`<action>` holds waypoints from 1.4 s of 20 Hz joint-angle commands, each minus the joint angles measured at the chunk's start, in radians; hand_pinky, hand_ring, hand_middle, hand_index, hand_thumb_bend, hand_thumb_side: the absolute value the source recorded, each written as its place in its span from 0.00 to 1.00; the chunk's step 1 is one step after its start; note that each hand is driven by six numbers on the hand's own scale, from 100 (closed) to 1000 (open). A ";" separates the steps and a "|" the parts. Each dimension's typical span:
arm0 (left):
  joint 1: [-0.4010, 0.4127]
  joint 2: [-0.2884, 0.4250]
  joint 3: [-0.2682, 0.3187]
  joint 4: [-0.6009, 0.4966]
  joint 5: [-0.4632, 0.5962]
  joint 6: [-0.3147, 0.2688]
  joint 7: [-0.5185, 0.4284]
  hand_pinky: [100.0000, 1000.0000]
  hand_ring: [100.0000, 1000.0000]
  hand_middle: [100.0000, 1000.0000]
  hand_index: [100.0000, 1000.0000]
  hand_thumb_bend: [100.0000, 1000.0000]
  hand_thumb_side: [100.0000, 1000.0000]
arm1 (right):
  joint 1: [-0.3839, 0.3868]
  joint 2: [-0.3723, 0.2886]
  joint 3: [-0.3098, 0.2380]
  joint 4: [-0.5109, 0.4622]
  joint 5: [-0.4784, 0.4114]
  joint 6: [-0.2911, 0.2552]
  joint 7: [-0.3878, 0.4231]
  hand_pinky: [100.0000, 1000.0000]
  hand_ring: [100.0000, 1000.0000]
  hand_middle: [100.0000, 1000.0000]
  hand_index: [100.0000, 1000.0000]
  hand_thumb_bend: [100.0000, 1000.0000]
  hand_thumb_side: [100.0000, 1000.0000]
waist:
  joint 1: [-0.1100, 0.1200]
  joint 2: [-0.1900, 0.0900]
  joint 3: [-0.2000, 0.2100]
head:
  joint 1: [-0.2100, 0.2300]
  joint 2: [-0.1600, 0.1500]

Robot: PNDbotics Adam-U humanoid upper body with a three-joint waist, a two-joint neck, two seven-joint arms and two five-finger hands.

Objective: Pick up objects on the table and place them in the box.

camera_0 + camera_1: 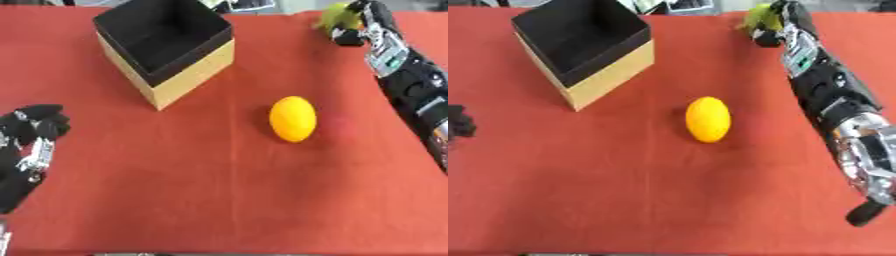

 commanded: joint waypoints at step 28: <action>-0.001 -0.002 0.001 -0.014 0.007 -0.002 -0.004 0.61 0.58 0.55 0.74 0.00 0.61 | -0.053 0.076 0.024 -0.305 0.124 -0.134 0.035 0.62 0.63 0.32 0.34 0.00 0.00 | 0.001 -0.049 -0.003 | 0.000 -0.013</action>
